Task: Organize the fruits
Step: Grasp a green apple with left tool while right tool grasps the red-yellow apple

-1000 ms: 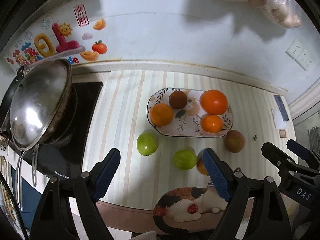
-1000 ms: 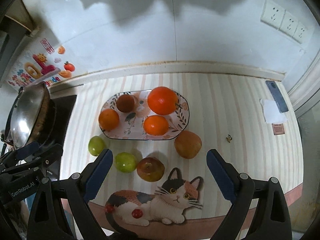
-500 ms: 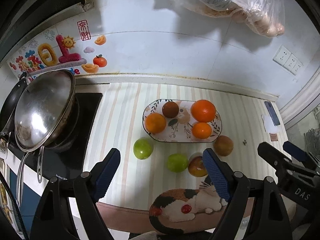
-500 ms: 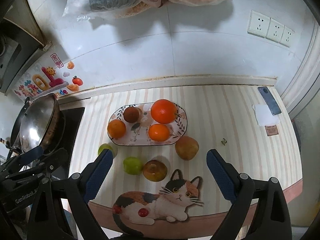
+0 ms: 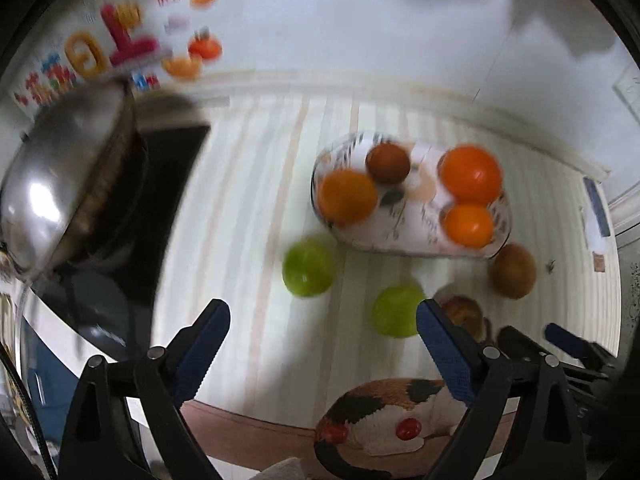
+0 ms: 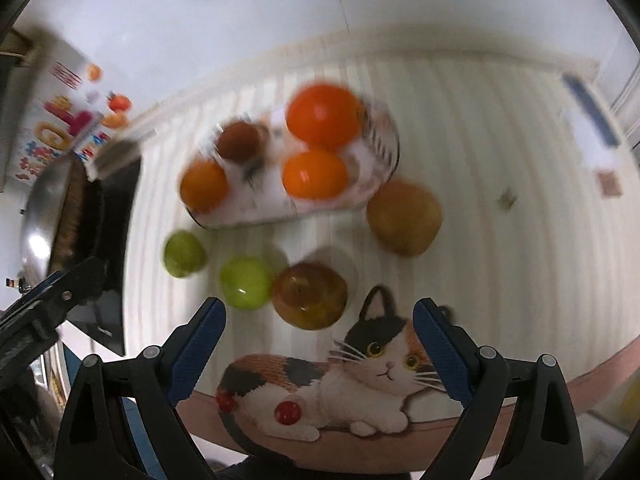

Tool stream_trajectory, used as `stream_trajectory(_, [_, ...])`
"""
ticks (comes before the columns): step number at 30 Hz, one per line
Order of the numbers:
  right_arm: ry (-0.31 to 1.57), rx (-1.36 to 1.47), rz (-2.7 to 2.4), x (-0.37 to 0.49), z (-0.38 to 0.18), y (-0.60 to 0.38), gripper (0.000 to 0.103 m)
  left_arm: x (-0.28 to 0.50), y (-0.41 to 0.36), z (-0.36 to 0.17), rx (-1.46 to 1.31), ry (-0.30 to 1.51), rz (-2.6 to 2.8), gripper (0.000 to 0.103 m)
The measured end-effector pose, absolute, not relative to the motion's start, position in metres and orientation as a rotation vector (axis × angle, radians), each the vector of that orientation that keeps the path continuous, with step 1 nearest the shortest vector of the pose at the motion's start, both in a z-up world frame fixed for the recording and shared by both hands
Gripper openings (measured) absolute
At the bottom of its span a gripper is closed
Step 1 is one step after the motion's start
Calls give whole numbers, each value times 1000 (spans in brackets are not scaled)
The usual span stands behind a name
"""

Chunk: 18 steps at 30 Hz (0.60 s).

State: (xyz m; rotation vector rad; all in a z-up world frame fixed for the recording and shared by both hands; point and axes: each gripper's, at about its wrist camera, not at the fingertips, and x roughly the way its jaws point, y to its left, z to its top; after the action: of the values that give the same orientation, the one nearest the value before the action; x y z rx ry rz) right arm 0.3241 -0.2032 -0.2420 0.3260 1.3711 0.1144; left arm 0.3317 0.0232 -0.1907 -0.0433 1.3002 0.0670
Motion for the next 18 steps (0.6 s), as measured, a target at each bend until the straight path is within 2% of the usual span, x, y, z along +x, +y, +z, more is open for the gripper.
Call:
stream_trajectory(3, [1432,365,149,333,-284,-196,96,333,26,-210,-78,1359,75,95])
stream_trajectory(6, [1464,398,172,339,-311,-189,89,332,27,-224,-103,1402,78,95])
stream_trajectory(9, [1464,413,198,343,-330,-183,72,334,22,-234,-117,1429,65,95])
stream_trajectory(18, [1442,397,109,319,-322,-223,72,351,-25,-266,-86,1506,-55,95])
